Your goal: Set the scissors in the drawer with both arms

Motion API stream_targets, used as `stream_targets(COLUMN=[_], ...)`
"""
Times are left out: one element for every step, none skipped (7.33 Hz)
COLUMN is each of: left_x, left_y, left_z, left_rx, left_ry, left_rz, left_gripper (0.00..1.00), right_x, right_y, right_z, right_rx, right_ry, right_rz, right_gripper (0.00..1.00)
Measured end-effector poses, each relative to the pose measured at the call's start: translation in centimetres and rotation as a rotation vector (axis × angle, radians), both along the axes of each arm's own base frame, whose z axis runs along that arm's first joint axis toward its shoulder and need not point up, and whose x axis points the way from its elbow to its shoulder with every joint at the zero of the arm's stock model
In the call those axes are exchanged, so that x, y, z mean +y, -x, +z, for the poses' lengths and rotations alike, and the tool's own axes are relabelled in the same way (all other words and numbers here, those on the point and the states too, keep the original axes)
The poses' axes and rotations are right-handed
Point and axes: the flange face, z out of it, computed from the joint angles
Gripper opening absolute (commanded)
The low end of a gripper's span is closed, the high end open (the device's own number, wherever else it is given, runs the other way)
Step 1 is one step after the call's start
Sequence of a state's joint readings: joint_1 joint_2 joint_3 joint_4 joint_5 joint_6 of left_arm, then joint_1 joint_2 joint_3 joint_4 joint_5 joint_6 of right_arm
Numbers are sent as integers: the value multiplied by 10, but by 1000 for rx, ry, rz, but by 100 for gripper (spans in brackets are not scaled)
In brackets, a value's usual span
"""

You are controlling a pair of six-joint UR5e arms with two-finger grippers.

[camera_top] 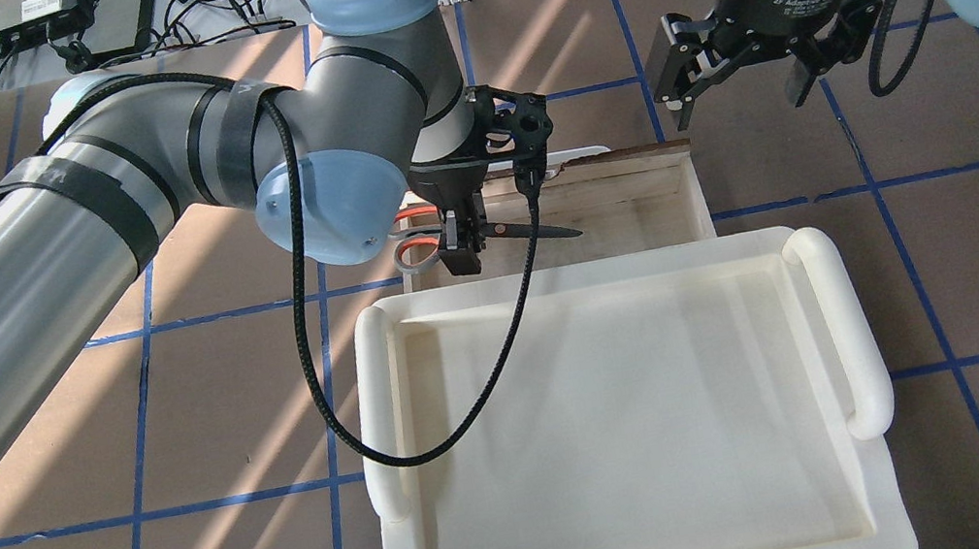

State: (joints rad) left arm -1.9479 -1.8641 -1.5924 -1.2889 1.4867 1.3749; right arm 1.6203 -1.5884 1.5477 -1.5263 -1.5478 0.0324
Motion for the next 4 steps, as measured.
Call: stream_targets(left_x=[5,11,16,18], left_y=[3,8,13,17], left_z=[-6,-10,-11,-12], left_rx=[-4,-7,-7,-6], left_ry=[-11,-18,-18,-14], left_rz=[-7,-17,-29,-38], left_gripper=[0,0,0,0], right_x=[0,0,0,0], right_y=[0,-1,-1,-1], right_z=[0,0,-1,-1], right_rx=[0,0,-1,-1], right_ry=[-1,-1,-1,-2], right_rz=[1,1,1,0], right_gripper=[100,100,100,100])
